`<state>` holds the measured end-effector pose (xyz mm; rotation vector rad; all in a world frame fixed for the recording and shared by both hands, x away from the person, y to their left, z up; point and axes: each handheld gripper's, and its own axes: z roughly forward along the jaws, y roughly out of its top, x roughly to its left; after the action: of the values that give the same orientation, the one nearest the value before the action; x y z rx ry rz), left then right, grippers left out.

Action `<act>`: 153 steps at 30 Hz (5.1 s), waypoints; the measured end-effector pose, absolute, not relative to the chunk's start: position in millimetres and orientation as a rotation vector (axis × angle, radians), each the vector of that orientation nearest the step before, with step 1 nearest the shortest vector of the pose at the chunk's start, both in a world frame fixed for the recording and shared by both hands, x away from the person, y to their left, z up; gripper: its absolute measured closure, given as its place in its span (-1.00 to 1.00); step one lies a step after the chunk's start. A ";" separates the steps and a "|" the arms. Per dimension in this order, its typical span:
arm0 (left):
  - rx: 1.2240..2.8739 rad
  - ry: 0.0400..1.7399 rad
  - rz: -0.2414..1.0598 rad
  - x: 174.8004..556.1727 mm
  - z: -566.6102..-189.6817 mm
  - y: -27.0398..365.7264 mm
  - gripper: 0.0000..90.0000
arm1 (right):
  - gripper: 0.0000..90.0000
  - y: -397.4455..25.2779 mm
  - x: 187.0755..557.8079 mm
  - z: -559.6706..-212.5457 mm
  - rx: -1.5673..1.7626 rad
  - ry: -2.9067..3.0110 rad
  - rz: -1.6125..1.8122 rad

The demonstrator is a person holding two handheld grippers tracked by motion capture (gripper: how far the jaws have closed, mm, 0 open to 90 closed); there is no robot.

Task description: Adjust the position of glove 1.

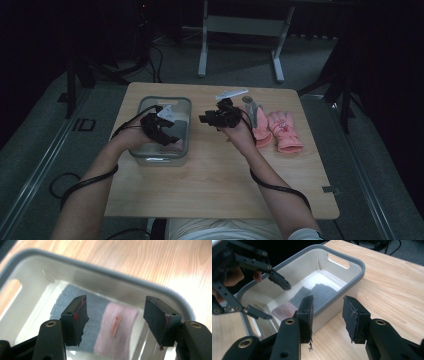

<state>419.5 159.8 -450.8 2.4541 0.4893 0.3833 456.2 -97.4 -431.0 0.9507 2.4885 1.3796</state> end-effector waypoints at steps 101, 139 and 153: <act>2.192 0.846 0.430 279.7 -551.2 43.1 -0.96 | 0.97 -226.0 414.9 -416.3 1.368 2.099 1.116; 2.206 0.804 0.428 279.0 -554.1 44.3 -0.96 | 0.57 -185.9 401.8 -500.1 1.399 2.259 0.999; 2.220 0.796 0.423 279.4 -554.3 44.2 -0.96 | 0.70 -292.8 434.8 -457.6 1.354 2.160 0.978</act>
<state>279.4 44.2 -554.3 2.2196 0.7962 0.4230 434.8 -292.8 -457.6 1.3539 2.1602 0.9778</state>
